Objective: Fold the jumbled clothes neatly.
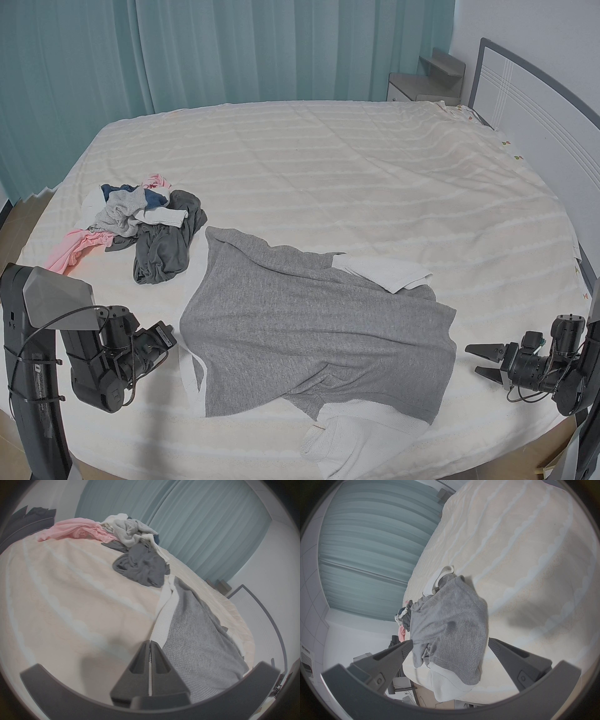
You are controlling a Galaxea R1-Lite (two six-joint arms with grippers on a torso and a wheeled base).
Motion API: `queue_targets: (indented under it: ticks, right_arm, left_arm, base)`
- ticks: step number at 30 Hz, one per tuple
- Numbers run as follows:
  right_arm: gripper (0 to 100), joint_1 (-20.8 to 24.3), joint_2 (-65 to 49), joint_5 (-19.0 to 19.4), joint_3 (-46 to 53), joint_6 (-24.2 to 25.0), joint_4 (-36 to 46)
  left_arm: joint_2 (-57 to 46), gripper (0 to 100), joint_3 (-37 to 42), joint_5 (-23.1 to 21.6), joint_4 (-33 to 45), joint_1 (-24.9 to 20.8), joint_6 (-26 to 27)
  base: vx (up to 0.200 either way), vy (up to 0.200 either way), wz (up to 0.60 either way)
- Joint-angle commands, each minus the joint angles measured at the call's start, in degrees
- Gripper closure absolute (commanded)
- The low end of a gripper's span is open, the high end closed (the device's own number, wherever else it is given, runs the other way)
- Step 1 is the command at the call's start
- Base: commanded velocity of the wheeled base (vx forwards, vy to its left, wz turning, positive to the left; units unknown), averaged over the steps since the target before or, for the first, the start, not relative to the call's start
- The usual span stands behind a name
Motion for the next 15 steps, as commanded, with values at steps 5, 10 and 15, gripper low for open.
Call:
queue_targets:
  ticks: [5,10,15]
  right_arm:
    - [0,0.09,-0.14,0.03,0.1,0.0,-0.02]
    - [0,0.09,-0.14,0.03,0.1,0.0,-0.02]
    - [0,0.09,-0.14,0.03,0.1,0.0,-0.02]
  left_arm:
    - [-0.21,100,2.69,-0.23,-0.21,3.61,2.76]
    - [-0.39,100,4.53,-2.87,-0.21,6.95,3.9]
    - [-0.39,100,5.41,-3.83,-0.21,8.97,3.99]
  base:
    - [0.0,0.0,0.0]
    - [0.0,0.0,0.0]
    - [0.0,0.0,0.0]
